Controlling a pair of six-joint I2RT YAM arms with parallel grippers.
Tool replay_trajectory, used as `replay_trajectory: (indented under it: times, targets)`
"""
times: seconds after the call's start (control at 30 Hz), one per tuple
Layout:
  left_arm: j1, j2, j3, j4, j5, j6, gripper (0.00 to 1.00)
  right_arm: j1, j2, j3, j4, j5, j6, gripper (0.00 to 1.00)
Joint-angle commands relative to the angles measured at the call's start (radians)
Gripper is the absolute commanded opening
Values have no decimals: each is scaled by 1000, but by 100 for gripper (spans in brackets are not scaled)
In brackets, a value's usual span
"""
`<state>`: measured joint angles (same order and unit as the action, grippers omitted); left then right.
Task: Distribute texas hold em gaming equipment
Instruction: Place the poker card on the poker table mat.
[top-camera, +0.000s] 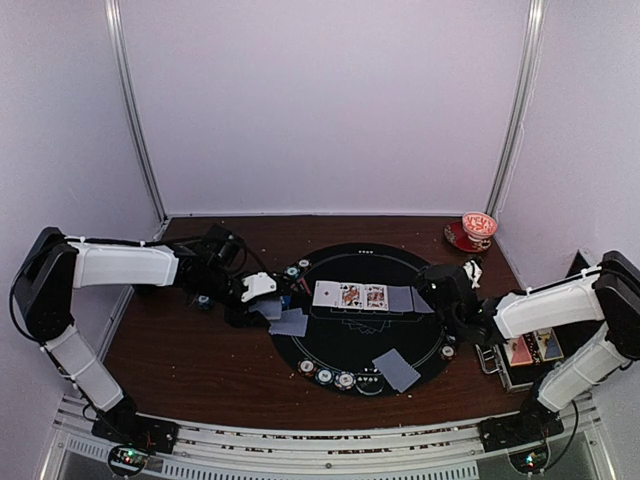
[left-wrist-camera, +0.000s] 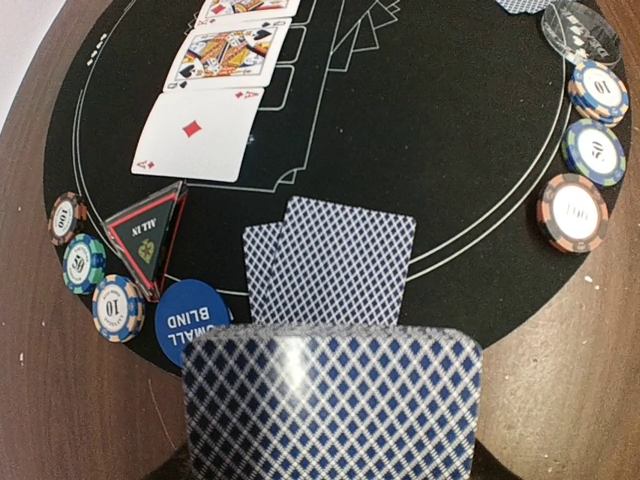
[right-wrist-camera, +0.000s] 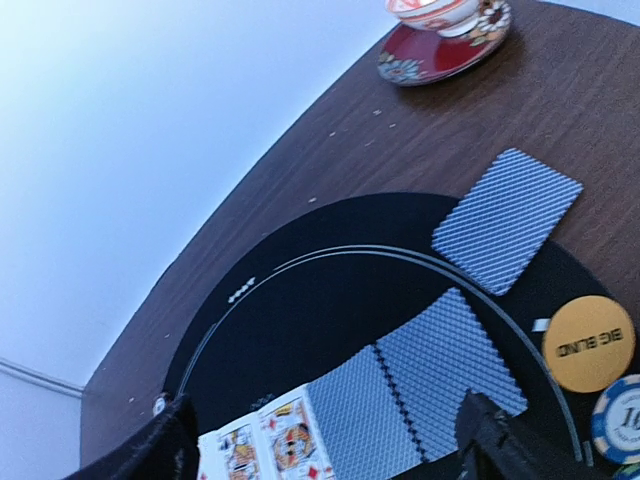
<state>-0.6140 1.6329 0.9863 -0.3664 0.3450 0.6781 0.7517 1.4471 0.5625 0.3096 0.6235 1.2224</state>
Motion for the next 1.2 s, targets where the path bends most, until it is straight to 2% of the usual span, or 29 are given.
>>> replay_trajectory:
  times: [0.0, 0.23, 0.43, 0.63, 0.87, 1.0, 1.17]
  targets:
    - [19, 28, 15, 36, -13, -15, 61, 17, -39, 114, -106, -136, -260, 99]
    - [31, 52, 50, 31, -39, -17, 61, 51, -128, 191, -259, -237, -401, 100]
    - [30, 150, 215, -59, -77, -4, 61, 57, -247, 167, -368, -222, -413, 100]
    - [30, 354, 534, -174, -96, -2, 61, 57, -354, 118, -435, -164, -400, 100]
    - [12, 576, 898, -214, -63, -32, 61, 57, -402, 70, -457, -148, -380, 100]
    - [-8, 681, 1039, -187, -73, -51, 61, 58, -402, 55, -459, -149, -376, 100]
    - [-46, 822, 1207, -158, -159, -42, 60, 59, -409, 13, -426, -159, -365, 100]
